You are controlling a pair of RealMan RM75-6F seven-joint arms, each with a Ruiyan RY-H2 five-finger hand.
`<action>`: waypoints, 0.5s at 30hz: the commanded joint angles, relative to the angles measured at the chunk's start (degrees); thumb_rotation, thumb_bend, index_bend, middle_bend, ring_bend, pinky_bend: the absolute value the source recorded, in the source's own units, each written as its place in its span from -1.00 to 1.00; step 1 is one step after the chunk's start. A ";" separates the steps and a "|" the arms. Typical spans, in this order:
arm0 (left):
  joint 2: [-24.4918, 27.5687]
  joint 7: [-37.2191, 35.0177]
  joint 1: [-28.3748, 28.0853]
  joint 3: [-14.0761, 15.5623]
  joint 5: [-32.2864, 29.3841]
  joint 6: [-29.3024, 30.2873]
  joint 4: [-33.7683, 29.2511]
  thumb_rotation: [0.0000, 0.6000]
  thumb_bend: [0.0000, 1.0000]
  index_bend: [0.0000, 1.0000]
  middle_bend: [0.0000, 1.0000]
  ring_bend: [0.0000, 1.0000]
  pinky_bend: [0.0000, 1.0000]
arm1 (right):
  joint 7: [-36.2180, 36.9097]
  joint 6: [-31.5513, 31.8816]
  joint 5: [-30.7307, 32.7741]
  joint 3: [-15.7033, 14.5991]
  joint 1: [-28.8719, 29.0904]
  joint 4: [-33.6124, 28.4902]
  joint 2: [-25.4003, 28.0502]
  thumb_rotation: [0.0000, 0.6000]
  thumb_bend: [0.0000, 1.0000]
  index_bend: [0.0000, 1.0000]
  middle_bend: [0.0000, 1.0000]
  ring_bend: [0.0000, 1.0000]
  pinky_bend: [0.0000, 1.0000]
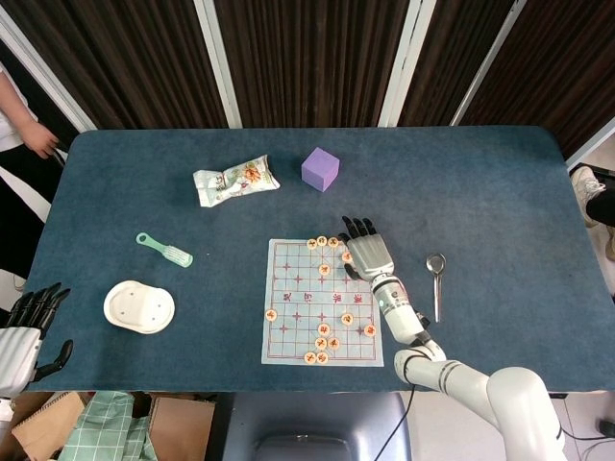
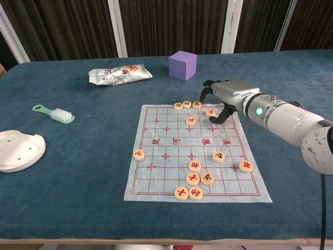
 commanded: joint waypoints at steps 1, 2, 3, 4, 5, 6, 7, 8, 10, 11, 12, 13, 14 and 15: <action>0.44 -0.96 -0.06 0.57 1.13 0.06 -0.05 1.00 -0.14 -1.00 -1.00 -1.00 -1.00 | -0.30 0.50 0.08 -0.06 -0.58 -2.02 1.19 1.00 0.00 -0.35 -0.88 -1.00 -1.00; 0.52 -1.18 -0.04 0.68 1.41 0.18 -0.01 1.00 -0.14 -1.00 -1.00 -1.00 -1.00 | -0.26 1.09 -0.04 -0.09 -1.00 -3.44 1.93 1.00 0.00 -0.38 -0.89 -1.00 -1.00; 0.59 -1.46 -0.05 0.78 1.63 0.22 -0.02 1.00 -0.14 -1.00 -1.00 -1.00 -1.00 | -0.17 1.82 -0.36 -0.22 -1.47 -4.86 2.72 1.00 0.00 -0.39 -0.90 -1.00 -1.00; 0.74 -1.87 -0.05 0.91 1.89 0.28 0.01 1.00 -0.14 -1.00 -1.00 -1.00 -1.00 | 0.08 3.43 -1.22 -0.61 -2.47 -7.69 4.34 1.00 0.00 -0.43 -0.91 -1.00 -1.00; 0.82 -2.00 -0.02 0.94 1.95 0.35 0.08 1.00 -0.14 -1.00 -1.00 -1.00 -1.00 | 0.06 5.05 -2.00 -1.01 -3.44 -10.27 5.86 1.00 0.00 -0.47 -0.93 -1.00 -1.00; 0.88 -2.00 0.01 0.94 1.98 0.45 0.14 1.00 -0.14 -1.00 -1.00 -1.00 -1.00 | -0.02 6.98 -2.90 -1.48 -4.65 -13.43 7.75 1.00 0.00 -0.50 -0.94 -1.00 -1.00; 0.94 -1.98 0.07 0.95 2.07 0.65 0.19 1.00 -0.14 -1.00 -1.00 -1.00 -1.00 | 0.08 9.99 -4.37 -2.21 -6.65 -18.67 10.89 1.00 0.00 -0.55 -0.96 -1.00 -1.00; 0.98 -1.91 0.16 0.94 2.06 0.80 0.21 1.00 -0.14 -1.00 -1.00 -1.00 -1.00 | 0.22 12.54 -5.67 -2.92 -8.47 -23.31 13.77 1.00 0.00 -0.60 -0.98 -1.00 -1.00; 0.94 -1.17 0.46 0.71 1.62 1.31 0.22 1.00 -0.14 -1.00 -1.00 -1.00 -1.00 | -0.19 19.50 -9.26 -5.57 -13.85 -35.43 21.88 1.00 0.00 -0.71 -1.00 -1.00 -1.00; 0.83 -0.65 0.65 0.52 1.30 1.65 0.21 1.00 -0.14 -1.00 -1.00 -1.00 -1.00 | -0.64 22.58 -10.94 -7.30 -16.58 -40.84 25.84 1.00 0.00 -0.81 -1.00 -1.00 -1.00; 0.68 -0.10 0.85 0.29 0.99 2.08 0.17 1.00 -0.14 -1.00 -1.00 -1.00 -1.00 | -1.16 25.65 -12.59 -9.34 -19.47 -45.97 29.84 1.00 0.00 -0.86 -1.00 -1.00 -1.00; 0.37 0.69 1.13 -0.05 0.70 2.81 0.18 1.00 -0.14 -1.00 -1.00 -1.00 -1.00 | -1.79 29.50 -15.30 -12.56 -23.23 -51.64 35.01 1.00 -0.01 -0.95 -1.00 -1.00 -1.00; 0.11 1.23 1.31 -0.30 0.63 3.40 0.22 1.00 -0.14 -1.00 -1.00 -1.00 -1.00 | -1.78 32.43 -17.96 -15.20 -25.97 -54.63 38.52 1.00 -0.01 -0.99 -1.00 -1.00 -1.00; -0.26 1.77 1.53 -0.49 0.73 4.11 0.36 1.00 -0.14 -1.00 -1.00 -1.00 -1.00 | -0.95 36.63 -21.56 -18.63 -29.72 -56.86 42.30 1.00 -0.01 -1.00 -1.00 -1.00 -1.00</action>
